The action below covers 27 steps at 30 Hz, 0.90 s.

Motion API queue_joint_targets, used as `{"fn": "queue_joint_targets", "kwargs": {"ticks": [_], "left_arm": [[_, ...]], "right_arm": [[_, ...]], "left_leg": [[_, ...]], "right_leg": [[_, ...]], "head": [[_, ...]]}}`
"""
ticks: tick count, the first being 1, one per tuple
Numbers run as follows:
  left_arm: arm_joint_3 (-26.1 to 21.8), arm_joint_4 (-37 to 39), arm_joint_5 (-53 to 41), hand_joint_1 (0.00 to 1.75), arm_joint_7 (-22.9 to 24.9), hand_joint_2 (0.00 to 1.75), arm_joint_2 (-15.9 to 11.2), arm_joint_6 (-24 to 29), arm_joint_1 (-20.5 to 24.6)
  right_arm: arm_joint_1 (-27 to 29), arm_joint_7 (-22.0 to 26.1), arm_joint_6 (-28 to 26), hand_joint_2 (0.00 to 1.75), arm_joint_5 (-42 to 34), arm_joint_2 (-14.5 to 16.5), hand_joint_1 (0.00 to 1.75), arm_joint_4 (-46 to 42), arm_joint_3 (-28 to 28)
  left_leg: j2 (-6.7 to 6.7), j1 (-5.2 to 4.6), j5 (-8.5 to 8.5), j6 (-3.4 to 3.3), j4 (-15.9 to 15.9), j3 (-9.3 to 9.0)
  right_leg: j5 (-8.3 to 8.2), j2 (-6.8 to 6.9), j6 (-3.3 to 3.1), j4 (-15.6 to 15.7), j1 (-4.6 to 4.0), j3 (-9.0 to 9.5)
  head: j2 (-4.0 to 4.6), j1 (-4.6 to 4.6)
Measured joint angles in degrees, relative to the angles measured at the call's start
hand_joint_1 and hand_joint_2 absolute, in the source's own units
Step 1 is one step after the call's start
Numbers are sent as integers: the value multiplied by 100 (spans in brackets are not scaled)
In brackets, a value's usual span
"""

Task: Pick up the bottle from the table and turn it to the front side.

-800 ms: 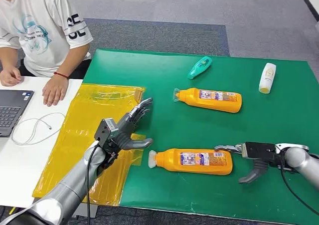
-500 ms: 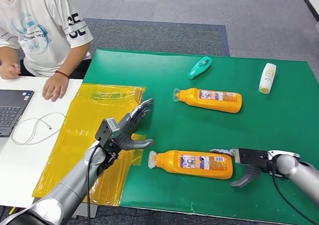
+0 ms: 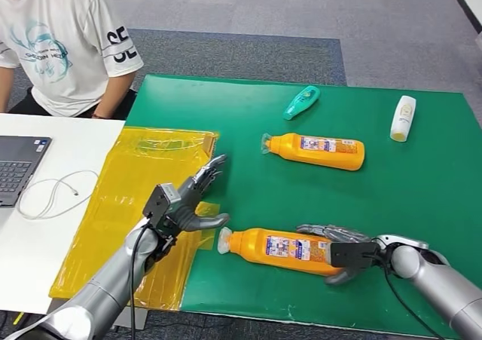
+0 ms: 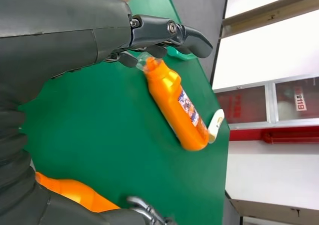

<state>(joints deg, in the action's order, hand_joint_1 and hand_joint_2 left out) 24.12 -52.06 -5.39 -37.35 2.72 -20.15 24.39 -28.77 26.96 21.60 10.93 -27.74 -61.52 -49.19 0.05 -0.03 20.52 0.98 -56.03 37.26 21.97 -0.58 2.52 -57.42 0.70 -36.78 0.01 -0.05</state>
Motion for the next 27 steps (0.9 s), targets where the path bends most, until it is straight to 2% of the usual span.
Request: {"fn": "queue_joint_targets", "kwargs": {"ticks": [7,27], "left_arm": [[-73,-11,-37,0,-2,175,-22,-9,-84],[-204,-41,-152,0,-2,175,-45,-8,-215]], "right_arm": [[119,-117,57,175,84,1,0,-349,131],[129,-505,-170,175,537,38,0,-535,116]], "left_leg": [[0,-1,1,-2,0,3],[1,-1,2,-2,0,4]], "right_leg": [[1,1,0,0,1,-1],[1,2,0,0,1,-1]], "head": [[0,1],[1,0]]}}
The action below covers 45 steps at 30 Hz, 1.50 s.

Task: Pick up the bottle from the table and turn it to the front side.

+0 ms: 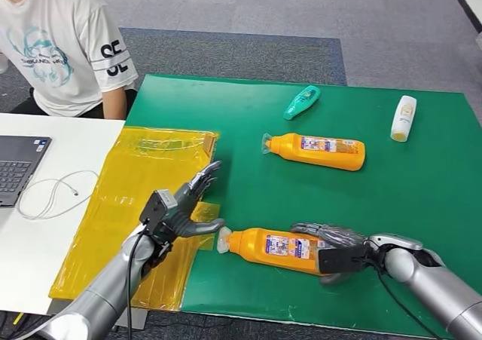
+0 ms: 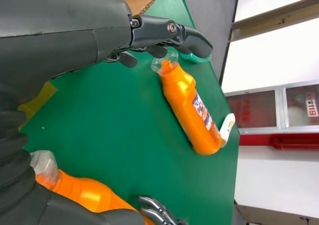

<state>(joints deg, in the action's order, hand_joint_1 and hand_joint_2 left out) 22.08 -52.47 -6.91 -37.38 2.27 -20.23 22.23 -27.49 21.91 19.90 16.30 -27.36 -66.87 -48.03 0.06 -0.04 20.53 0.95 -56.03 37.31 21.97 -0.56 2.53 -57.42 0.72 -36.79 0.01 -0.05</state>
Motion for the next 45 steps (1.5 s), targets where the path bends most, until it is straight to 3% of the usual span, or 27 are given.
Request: {"fn": "queue_joint_targets", "kwargs": {"ticks": [2,3,6,7,36,45], "left_arm": [[-20,-16,-8,0,0,175,-3,1,-18],[-31,-24,-10,0,0,175,-4,1,-27],[-56,-50,-13,0,3,175,-13,1,-56],[-62,-59,-13,0,4,175,-18,1,-65],[-191,-161,-15,0,7,175,-74,-3,-165],[-209,-175,-51,0,-20,175,-79,-56,-173]], "right_arm": [[-7,-57,-38,175,48,2,0,-6,-18],[-12,-95,-58,175,75,5,11,-8,-26],[-20,-209,-124,175,156,17,141,-8,-45],[-23,-229,-141,175,168,22,174,-8,-52],[-78,-267,-237,175,199,92,175,-5,-60],[345,473,73,175,-748,310,175,153,397]], "left_leg": [[0,0,0,0,0,0],[0,0,0,0,0,0],[0,0,0,0,0,-1],[0,0,0,0,0,-1],[0,0,1,-2,0,-4],[3,0,2,-2,0,3]], "right_leg": [[0,0,0,0,0,0],[0,0,0,0,0,0],[0,-1,0,0,0,1],[0,-1,0,0,0,1],[2,1,2,0,0,4],[4,3,0,0,-1,-1]], "head": [[1,1],[1,0],[-1,0],[0,1],[-1,1],[0,-1]]}}
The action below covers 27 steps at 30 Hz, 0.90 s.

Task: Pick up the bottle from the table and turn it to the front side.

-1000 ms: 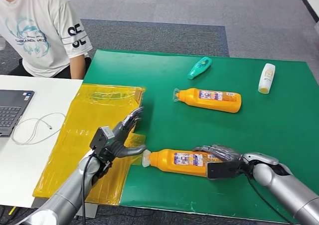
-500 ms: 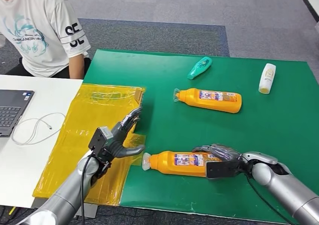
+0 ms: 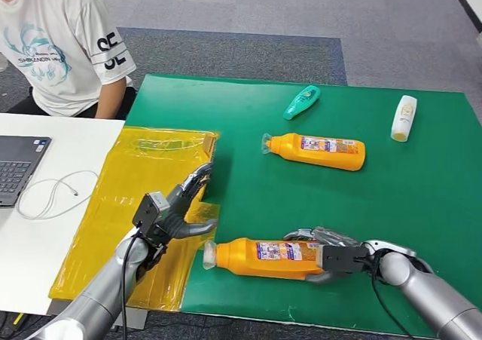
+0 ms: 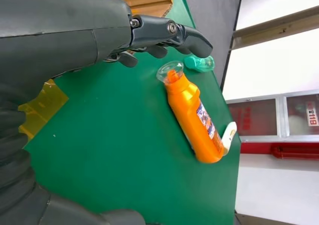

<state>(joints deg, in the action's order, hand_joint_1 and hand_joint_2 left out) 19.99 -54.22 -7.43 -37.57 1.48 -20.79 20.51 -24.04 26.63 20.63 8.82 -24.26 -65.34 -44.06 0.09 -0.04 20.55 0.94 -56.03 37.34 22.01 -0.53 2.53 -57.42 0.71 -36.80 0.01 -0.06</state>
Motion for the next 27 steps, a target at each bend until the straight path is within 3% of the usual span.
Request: {"fn": "queue_joint_targets", "kwargs": {"ticks": [9,19,22,27], "left_arm": [[-34,-28,4,0,0,175,-4,-22,-75],[-81,-56,63,0,-66,175,-10,-107,-170],[-93,-190,309,0,-173,175,-28,-532,-253],[-90,-936,1187,0,-265,175,-64,-1989,-540]], "right_arm": [[311,77,122,175,-174,430,175,343,764],[404,104,131,175,-232,705,175,677,1207],[425,113,119,175,-228,771,175,788,1328],[405,115,134,175,-195,881,175,953,1480]], "left_leg": [[-1,0,3,1,0,0],[-2,1,2,2,0,-5],[-2,1,2,2,0,-7],[-3,1,3,2,0,-11]], "right_leg": [[7,-1,2,0,0,-1],[7,-2,1,0,-1,1],[7,-3,1,0,-1,3],[7,-3,1,1,0,7]], "head": [[0,2],[0,2],[0,1],[1,1]]}}
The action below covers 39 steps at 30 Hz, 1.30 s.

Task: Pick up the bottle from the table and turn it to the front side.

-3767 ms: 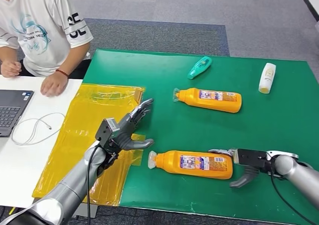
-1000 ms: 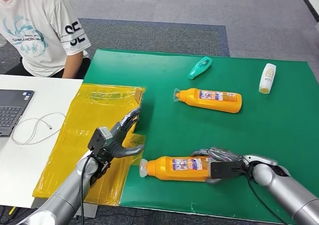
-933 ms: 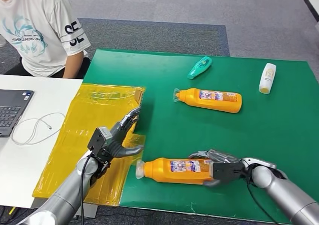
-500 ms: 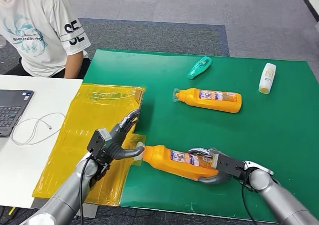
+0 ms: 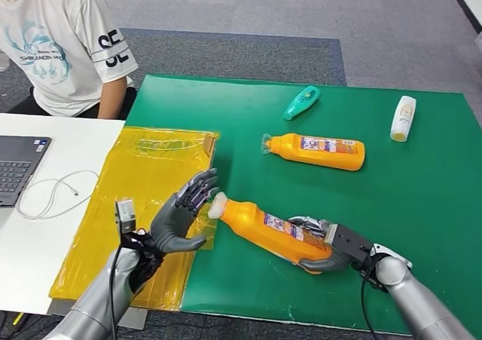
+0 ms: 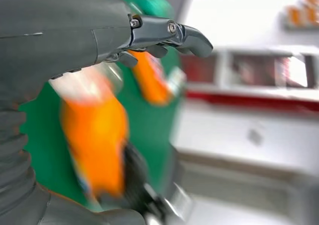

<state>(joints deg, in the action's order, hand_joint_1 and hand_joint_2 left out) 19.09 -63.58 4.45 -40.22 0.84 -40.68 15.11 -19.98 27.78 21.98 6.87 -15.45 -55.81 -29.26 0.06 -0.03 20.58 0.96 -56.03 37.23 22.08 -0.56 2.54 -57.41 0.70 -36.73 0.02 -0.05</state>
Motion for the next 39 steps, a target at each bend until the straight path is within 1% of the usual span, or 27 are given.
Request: {"fn": "queue_joint_targets", "kwargs": {"ticks": [3,6,10,15,17,19,23,25,27,31,36,39], "left_arm": [[20,-444,362,0,-9,175,-33,-465,-130],[61,-746,596,0,-10,175,-77,-755,-206],[105,-930,656,0,-10,175,-126,-853,-263],[110,-1002,523,0,-10,175,-167,-811,-309],[110,-1012,344,0,-10,175,-186,-619,-314],[110,-1014,123,0,1,175,-214,-297,-318],[93,-1010,-471,0,243,175,-285,794,-344],[66,-1003,-653,0,318,175,-310,1174,-373],[43,-997,-764,0,361,175,-322,1345,-403],[22,-997,-899,0,409,175,-329,1516,-455],[15,-1000,-1049,0,510,175,-321,1800,-497],[14,-1003,-1078,0,521,175,-301,1853,-520]], "right_arm": [[-36,-21,12,175,8,75,175,96,72],[-79,-30,24,175,9,142,175,186,112],[-106,-31,19,175,-18,225,175,280,148],[-106,-27,-17,175,-69,318,175,357,214],[-90,-10,-58,175,-106,352,175,367,256],[-54,10,-110,175,-147,392,175,367,324],[143,79,-234,175,-206,521,175,264,588],[297,90,-243,175,-252,605,175,146,776],[442,75,-223,175,-291,688,175,20,967],[649,46,-194,175,-327,815,175,-207,1277],[770,-26,-207,175,-335,942,175,-384,1507],[817,-40,-214,175,-340,1006,175,-444,1603]], "left_leg": [[0,0,3,-1,0,-6],[0,0,3,-1,0,-12],[0,0,2,0,0,-16],[0,0,2,1,0,-17],[0,0,2,1,0,-17],[0,0,3,1,0,-17],[0,1,5,0,0,-15],[0,0,5,0,0,-13],[1,0,5,0,1,-10],[1,0,7,-2,0,-1],[1,-1,9,-4,0,5],[1,-1,10,-4,0,9]], "right_leg": [[0,0,0,1,0,6],[0,0,0,1,0,11],[-1,0,-1,1,0,14],[-1,0,-1,1,0,14],[0,0,-1,1,0,14],[0,0,-2,1,0,14],[3,0,-3,1,-1,13],[3,1,-3,0,-1,12],[5,1,-2,0,0,10],[7,1,1,0,0,3],[10,2,2,0,0,-3],[10,2,2,0,0,-7]], "head": [[-1,0],[-2,0],[-1,-1],[-1,-1],[-2,-1],[-2,-1],[0,0],[-1,-1],[-1,0],[-1,1],[0,-1],[-1,-1]]}}
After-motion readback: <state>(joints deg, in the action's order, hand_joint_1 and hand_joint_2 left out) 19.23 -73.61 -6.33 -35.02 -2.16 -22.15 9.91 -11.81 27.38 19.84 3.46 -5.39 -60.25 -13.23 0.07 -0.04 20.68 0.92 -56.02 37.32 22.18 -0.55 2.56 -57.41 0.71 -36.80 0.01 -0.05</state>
